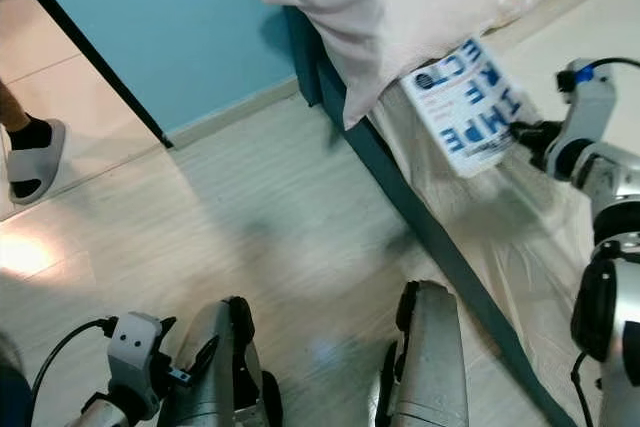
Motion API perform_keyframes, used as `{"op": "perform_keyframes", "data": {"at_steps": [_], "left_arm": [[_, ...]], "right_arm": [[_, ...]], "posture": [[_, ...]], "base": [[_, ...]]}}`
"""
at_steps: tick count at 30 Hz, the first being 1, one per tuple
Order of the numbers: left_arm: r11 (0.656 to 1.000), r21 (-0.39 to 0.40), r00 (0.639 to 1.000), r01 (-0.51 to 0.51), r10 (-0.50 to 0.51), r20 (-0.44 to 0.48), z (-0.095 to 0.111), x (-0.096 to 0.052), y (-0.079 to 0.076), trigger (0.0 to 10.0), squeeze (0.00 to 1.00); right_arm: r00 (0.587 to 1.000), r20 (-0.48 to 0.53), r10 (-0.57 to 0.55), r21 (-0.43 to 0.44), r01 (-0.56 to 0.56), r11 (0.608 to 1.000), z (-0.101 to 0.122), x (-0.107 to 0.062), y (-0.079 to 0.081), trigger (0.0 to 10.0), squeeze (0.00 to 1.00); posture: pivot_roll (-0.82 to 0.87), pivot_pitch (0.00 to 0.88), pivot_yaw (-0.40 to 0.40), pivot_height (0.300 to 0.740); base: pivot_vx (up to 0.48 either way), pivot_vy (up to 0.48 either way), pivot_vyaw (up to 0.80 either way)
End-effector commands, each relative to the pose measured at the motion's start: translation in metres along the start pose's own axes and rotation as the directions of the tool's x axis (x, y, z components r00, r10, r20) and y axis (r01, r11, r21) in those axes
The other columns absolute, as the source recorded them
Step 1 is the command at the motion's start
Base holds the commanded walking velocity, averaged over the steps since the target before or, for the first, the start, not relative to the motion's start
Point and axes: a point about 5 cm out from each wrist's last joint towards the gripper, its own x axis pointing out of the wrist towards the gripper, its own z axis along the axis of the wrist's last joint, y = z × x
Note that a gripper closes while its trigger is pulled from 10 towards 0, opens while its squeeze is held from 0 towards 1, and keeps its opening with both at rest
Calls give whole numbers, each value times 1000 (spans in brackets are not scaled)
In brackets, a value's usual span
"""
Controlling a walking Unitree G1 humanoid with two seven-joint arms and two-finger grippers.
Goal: Clean up the room
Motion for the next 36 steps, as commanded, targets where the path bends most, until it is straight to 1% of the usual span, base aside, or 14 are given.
{"op": "perform_keyframes", "data": {"at_steps": [1, 3, 6, 8, 10, 11, 13, 15, 18, 24, 25, 28, 29, 36], "left_arm": [[999, -41, 988, 12, -18, -153, -31, -17, -9, 10000, 0], [999, -41, 988, 13, -20, -151, -31, -17, -9, 10000, 0], [999, -38, 988, 16, -21, -151, -30, -17, -8, 10000, 0], [999, -38, 988, 16, -21, -152, -30, -17, -8, 10000, 0], [999, -37, 988, 14, -20, -151, -29, -17, -7, 10000, 0], [999, -37, 988, 15, -20, -150, -29, -18, -7, 10000, 0], [999, -37, 988, 15, -20, -150, -29, -18, -7, 10000, 0], [999, -38, 988, 17, -22, -150, -29, -18, -8, 10000, 0], [999, -43, 988, 16, -22, -154, -30, -20, -10, 10000, 0], [998, -50, 987, 23, -31, -155, -31, -20, -13, 10000, 0], [998, -50, 987, 24, -31, -155, -31, -19, -13, 10000, 0], [998, -50, 988, 24, -32, -154, -31, -19, -13, 10000, 0], [999, -49, 988, 23, -30, -151, -29, -18, -12, 10000, 0], [999, -46, 988, 17, -24, -150, -28, -16, -10, 10000, 0]], "right_arm": [[999, -21, -44, -11, 44, 999, -4, -4, -9, 0, 0], [998, -38, -43, -19, 43, 999, -7, -5, -10, 0, 0], [991, -135, -11, -100, -2, 995, -23, -6, -9, 0, 0], [988, -152, -1, -113, -17, 993, -25, -6, -8, 0, 0], [984, -179, 21, -179, -53, 982, -27, -5, -7, 0, 0], [980, -201, 3, -251, -54, 966, -27, -6, -8, 0, 0], [980, -201, 3, -251, -54, 966, -27, -6, -8, 0, 0], [973, -226, -52, -384, -40, 923, -27, -7, -12, 0, 0], [973, -165, -162, -519, 54, 853, -11, -9, -20, 0, 0], [975, -55, -215, -565, 147, 812, 8, -10, -22, 0, 0], [974, -45, -222, -564, 159, 810, 9, -10, -23, 1373, 0], [973, -37, -228, -564, 168, 809, 9, -10, -23, 1373, 0], [973, -40, -228, -553, 168, 816, 7, -10, -23, 10000, 1000], [972, -21, -236, -544, 187, 818, 7, -10, -24, 10000, 1000]], "posture": [[142, 479, 33, 510], [142, 478, 32, 510], [136, 477, 29, 510], [136, 477, 29, 510], [139, 475, 30, 510], [137, 477, 31, 510], [137, 477, 31, 510], [130, 478, 28, 510], [127, 481, 26, 510], [123, 485, 29, 510], [123, 482, 28, 510], [123, 482, 28, 510], [125, 483, 30, 510], [126, 478, 32, 510]], "base": [[0, 0, 0], [0, 0, 0], [0, 0, 0], [0, 0, 0], [0, 0, 0], [0, 0, 0], [0, 0, 0], [0, 0, 0], [0, 0, 0], [0, 0, 0], [0, 0, 0], [0, 0, 0], [0, 0, 0], [0, 0, 0]]}}
